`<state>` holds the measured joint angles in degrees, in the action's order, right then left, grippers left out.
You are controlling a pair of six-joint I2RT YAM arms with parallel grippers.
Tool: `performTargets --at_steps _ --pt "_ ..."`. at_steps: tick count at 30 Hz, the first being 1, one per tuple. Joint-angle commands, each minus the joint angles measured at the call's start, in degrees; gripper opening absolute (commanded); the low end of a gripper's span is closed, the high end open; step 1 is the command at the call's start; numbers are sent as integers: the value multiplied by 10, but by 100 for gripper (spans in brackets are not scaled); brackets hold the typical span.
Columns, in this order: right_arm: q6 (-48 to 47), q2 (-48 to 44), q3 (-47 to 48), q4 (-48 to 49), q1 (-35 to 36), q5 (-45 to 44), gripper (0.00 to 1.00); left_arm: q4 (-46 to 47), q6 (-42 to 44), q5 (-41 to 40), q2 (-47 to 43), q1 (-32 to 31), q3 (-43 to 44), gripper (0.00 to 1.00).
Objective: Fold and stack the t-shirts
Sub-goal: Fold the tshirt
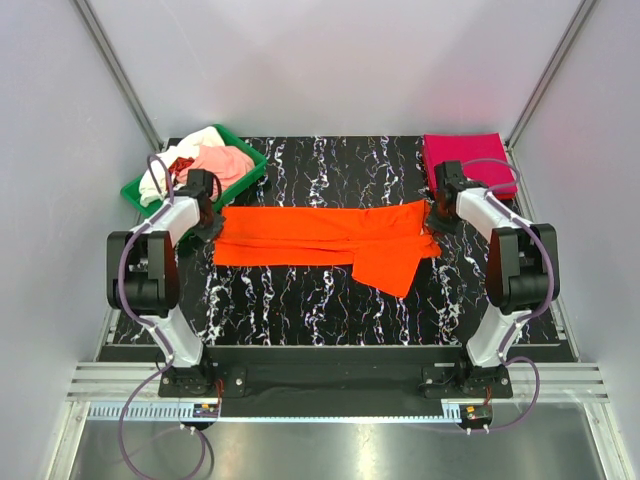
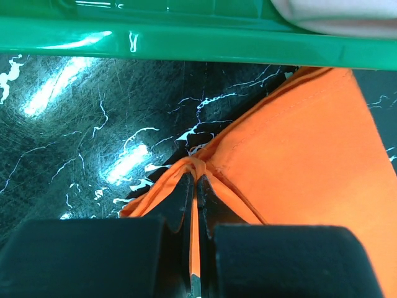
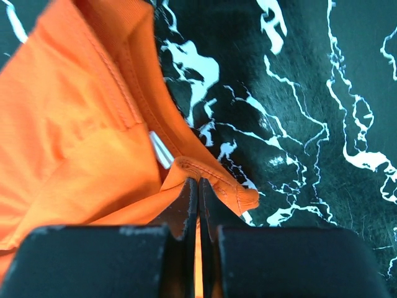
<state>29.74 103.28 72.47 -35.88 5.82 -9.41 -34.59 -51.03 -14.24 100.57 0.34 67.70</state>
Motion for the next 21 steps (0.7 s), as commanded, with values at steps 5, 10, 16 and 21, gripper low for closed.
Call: performTargets --at_steps 5,10,16,21 --pt "-16 32 60 1 -6 8 13 -8 -8 -44 0 -1 32 21" --pt "-12 16 75 -27 -6 -13 25 -29 -21 -60 -46 -14 34 40" --pt "24 -51 37 -56 -6 -39 41 -29 -11 -71 -107 -56 23 45" --pt "47 -78 -14 -53 -13 -18 38 6 29 -4 -98 -91 3 45"
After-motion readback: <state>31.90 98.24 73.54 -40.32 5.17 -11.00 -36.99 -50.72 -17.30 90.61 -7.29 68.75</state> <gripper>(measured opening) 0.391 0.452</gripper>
